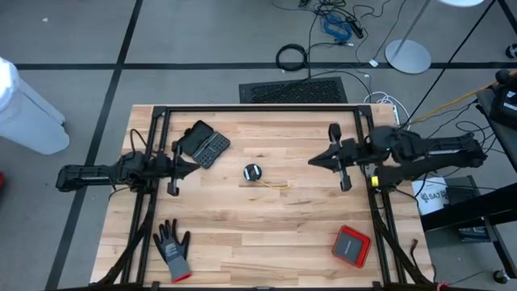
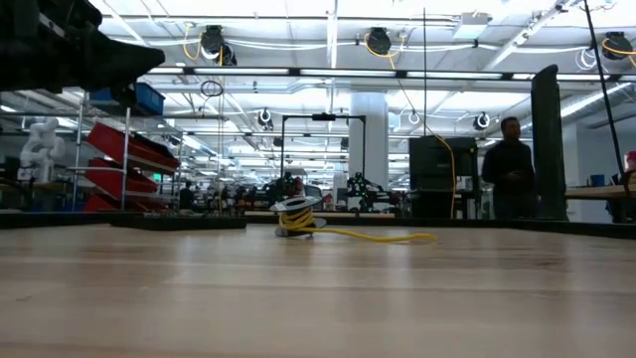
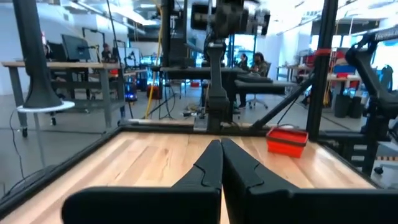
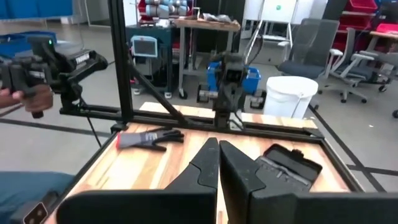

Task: Coil cords
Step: Uncoil the yellow wire from the spool

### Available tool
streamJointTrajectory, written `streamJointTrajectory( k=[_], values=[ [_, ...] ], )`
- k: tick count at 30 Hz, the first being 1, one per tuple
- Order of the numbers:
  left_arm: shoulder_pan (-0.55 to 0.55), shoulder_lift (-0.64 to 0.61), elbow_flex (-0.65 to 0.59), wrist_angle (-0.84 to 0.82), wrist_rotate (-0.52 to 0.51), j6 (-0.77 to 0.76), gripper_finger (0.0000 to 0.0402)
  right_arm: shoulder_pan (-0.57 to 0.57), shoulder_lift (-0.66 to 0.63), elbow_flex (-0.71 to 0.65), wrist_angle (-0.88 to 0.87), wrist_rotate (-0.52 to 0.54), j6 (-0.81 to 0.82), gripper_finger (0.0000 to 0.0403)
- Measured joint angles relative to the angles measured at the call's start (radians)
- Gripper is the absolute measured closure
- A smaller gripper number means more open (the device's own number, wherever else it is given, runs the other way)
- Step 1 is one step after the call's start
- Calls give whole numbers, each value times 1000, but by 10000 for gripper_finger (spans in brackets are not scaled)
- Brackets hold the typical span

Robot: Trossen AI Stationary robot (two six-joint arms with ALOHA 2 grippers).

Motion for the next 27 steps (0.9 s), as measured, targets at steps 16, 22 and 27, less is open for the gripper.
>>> streamJointTrajectory(
  k=[16,22,27],
  values=[
    [-5,284,409,-38,-6,105,400,0,47,-102,59,4,15,403],
    [-43,543,530,-40,19,107,400,0,149,-102,66,5,24,403],
    [-96,707,576,-41,51,160,400,0,237,-102,86,6,24,403]
  ],
)
